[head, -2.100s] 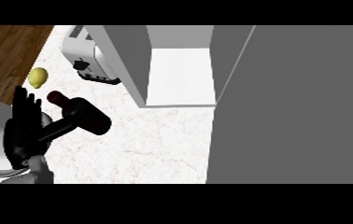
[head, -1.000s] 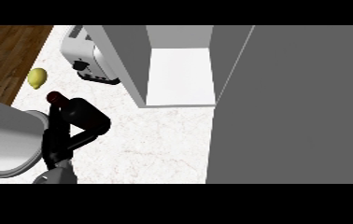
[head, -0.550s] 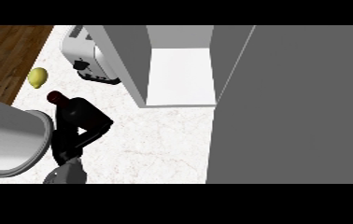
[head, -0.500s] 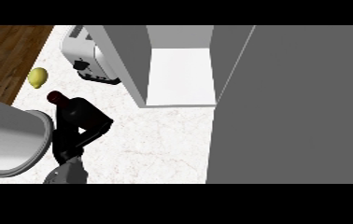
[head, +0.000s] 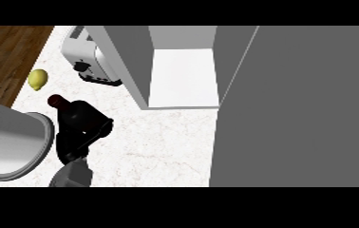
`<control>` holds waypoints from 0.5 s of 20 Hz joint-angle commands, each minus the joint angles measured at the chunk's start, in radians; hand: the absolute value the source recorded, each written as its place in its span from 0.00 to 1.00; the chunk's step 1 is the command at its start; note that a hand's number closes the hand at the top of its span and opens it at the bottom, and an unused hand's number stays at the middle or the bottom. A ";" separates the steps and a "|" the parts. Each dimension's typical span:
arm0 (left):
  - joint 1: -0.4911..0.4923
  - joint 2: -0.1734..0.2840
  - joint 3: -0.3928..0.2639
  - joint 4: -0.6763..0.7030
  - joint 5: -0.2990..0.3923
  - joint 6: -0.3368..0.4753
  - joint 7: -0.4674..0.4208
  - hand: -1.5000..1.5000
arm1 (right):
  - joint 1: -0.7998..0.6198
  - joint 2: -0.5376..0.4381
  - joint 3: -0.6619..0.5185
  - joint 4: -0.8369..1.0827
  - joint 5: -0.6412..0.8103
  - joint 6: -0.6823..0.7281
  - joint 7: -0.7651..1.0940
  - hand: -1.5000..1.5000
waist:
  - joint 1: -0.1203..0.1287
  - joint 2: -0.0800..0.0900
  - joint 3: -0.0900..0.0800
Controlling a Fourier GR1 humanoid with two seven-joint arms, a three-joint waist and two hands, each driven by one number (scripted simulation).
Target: Pick up the wine, place it into the cabinet and close the cabinet
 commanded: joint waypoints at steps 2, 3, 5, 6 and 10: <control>-0.081 0.005 0.017 0.110 0.027 -0.036 -0.055 0.00 | 0.014 -0.035 -0.078 -0.224 -0.118 0.015 0.114 0.00 | -0.001 0.004 0.000; -0.046 -0.013 -0.019 0.037 0.018 -0.025 -0.015 0.00 | 0.046 -0.010 -0.034 -0.215 -0.074 0.002 0.090 0.00 | 0.006 0.000 0.001; -0.119 0.013 0.021 0.124 0.033 -0.010 -0.043 0.00 | 0.065 0.004 0.033 -0.225 -0.028 -0.006 0.083 0.00 | -0.005 0.001 0.000; -0.095 0.014 -0.002 0.082 0.018 0.003 -0.020 0.00 | 0.032 -0.017 -0.056 -0.239 -0.091 0.001 0.118 0.00 | 0.005 0.000 0.000; -0.113 0.010 0.007 0.126 0.040 -0.042 -0.053 1.00 | 0.083 -0.025 -0.004 -0.281 -0.058 0.008 0.116 0.00 | -0.003 -0.002 0.000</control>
